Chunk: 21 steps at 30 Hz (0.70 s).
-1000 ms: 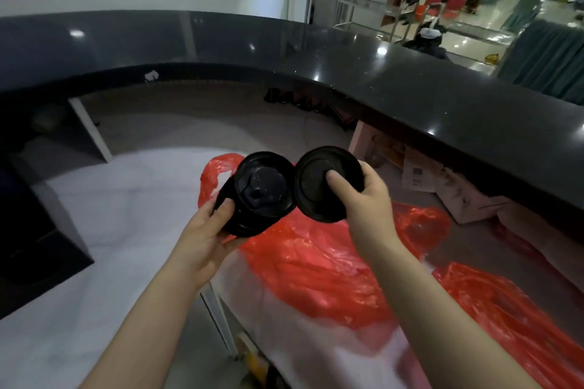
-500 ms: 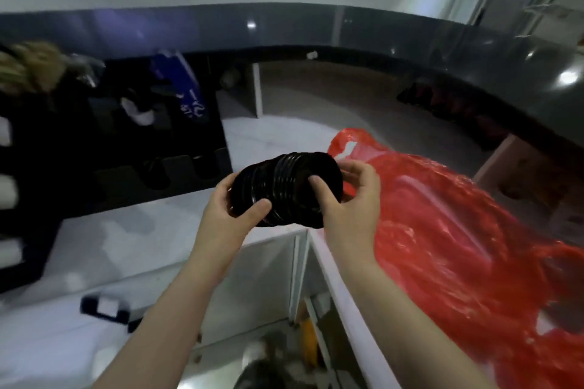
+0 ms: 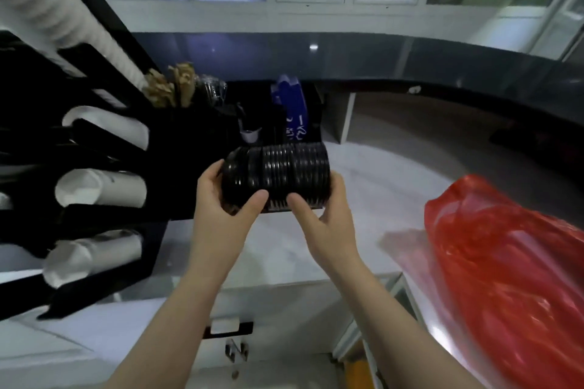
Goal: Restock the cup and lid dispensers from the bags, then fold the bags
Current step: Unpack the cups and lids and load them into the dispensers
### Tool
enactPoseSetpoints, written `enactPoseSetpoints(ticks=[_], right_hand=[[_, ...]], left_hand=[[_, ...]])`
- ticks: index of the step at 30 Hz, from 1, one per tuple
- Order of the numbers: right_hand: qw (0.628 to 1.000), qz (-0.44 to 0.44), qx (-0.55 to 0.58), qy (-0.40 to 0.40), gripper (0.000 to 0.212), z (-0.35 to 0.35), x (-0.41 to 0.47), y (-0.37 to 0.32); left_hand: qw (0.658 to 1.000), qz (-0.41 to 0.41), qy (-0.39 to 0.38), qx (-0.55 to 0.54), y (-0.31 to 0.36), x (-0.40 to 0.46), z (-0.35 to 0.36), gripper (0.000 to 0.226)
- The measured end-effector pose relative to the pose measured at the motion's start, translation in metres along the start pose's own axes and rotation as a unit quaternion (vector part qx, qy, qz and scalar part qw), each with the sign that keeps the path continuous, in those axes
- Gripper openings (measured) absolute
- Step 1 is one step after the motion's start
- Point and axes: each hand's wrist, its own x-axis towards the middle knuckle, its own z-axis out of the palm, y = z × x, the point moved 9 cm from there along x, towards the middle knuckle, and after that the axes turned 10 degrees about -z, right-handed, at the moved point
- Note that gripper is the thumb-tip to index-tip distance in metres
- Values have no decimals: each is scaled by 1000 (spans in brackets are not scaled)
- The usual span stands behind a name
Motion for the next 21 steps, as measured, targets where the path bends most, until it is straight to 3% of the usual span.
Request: enactPoseSetpoints(ticks=[3, 6, 13, 21], right_hand=[[998, 11, 57, 37, 28, 18, 13, 15], [994, 25, 73, 79, 20, 27, 19, 32], [975, 85, 119, 169, 25, 25, 36, 74], [943, 171, 208, 197, 30, 17, 44, 125]], left_hand=[[999, 23, -20, 14, 4, 22, -12, 40], [997, 46, -52, 44, 3, 39, -11, 45], [984, 72, -93, 134, 1, 76, 18, 59], [965, 84, -93, 229, -11, 106, 62, 64]])
